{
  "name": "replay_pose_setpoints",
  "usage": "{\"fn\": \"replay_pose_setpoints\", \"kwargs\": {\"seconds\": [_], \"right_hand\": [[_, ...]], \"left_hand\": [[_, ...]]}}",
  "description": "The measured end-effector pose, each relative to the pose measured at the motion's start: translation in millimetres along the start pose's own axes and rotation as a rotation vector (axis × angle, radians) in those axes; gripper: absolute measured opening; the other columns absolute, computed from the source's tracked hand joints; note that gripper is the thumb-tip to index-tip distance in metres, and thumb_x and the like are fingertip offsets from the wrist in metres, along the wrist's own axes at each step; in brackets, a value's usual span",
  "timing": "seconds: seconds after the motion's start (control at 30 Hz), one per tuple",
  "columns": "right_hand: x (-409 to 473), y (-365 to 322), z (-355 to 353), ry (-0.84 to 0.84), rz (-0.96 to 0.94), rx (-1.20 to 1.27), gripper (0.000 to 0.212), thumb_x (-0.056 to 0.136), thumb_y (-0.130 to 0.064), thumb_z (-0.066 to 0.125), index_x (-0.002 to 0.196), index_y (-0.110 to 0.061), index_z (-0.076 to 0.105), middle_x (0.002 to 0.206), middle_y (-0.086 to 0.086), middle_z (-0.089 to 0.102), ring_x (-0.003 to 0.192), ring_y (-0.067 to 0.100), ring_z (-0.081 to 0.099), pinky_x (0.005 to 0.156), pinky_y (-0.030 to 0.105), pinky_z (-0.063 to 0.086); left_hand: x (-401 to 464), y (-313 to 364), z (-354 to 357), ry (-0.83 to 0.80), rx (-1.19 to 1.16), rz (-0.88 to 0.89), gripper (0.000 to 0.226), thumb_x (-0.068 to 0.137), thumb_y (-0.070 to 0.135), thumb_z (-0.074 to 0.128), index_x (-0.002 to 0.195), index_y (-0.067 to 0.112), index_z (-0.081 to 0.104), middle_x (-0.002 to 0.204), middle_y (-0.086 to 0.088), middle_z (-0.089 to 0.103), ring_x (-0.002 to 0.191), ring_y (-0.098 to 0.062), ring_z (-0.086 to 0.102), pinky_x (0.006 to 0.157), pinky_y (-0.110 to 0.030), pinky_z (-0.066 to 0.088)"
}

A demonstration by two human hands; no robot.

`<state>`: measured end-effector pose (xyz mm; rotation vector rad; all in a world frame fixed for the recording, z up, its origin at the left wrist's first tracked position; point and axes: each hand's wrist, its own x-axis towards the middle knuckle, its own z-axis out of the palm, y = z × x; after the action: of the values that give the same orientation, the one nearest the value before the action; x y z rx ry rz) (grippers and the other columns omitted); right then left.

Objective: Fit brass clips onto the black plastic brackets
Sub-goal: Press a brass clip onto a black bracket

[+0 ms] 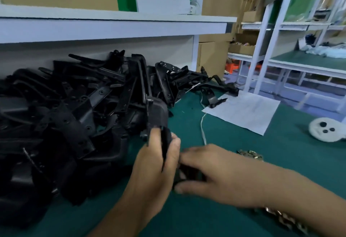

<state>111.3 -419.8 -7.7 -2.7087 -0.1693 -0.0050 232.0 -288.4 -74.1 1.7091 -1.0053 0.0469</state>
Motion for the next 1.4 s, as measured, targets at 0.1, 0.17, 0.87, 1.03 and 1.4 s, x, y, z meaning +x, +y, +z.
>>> {"fn": "replay_pose_setpoints", "kwargs": {"seconds": [0.1,0.17,0.87,1.03,1.4], "right_hand": [[9,23,-32,0.005,0.107,0.237,0.016,0.1,-0.037,0.067,0.102,-0.021,0.071,0.093,-0.007,0.071,0.084,0.006,0.067,0.076,0.018,0.052],[6,55,-47,0.125,0.196,0.215,0.015,0.099,-0.033,0.068,0.1,-0.02,0.077,0.087,-0.01,0.076,0.08,0.004,0.069,0.074,0.02,0.053],[-28,113,-40,-0.034,0.518,0.024,0.03,0.069,-0.051,0.091,0.085,-0.035,0.071,0.083,-0.024,0.07,0.075,-0.003,0.063,0.067,0.024,0.046],[-23,109,-33,0.013,0.413,0.148,0.021,0.08,-0.042,0.087,0.086,-0.031,0.07,0.085,-0.009,0.072,0.075,0.007,0.063,0.071,0.029,0.051],[-23,95,-42,0.316,0.121,0.696,0.023,0.088,0.006,0.074,0.108,0.005,0.062,0.083,0.013,0.068,0.074,0.024,0.064,0.068,0.029,0.057]], "left_hand": [[4,-4,0,0.056,0.078,-0.021,0.026,0.103,0.051,0.042,0.109,0.028,0.053,0.086,0.002,0.062,0.074,-0.006,0.058,0.063,-0.022,0.042],[8,-7,0,0.042,0.196,-0.025,0.037,0.105,0.035,0.051,0.142,0.026,0.049,0.109,0.009,0.058,0.09,0.01,0.055,0.072,-0.007,0.041],[7,-15,3,-0.097,0.521,-0.052,0.071,0.095,0.054,0.056,0.159,0.051,0.023,0.112,0.028,0.05,0.103,-0.008,0.059,0.083,-0.034,0.053],[6,-20,4,-0.085,0.521,-0.026,0.071,0.095,0.052,0.059,0.157,0.053,0.025,0.109,0.033,0.045,0.105,-0.002,0.055,0.081,-0.028,0.046],[5,-18,4,-0.1,0.536,0.019,0.071,0.092,0.056,0.056,0.155,0.057,0.025,0.109,0.029,0.05,0.097,-0.003,0.054,0.072,-0.028,0.044]]}}
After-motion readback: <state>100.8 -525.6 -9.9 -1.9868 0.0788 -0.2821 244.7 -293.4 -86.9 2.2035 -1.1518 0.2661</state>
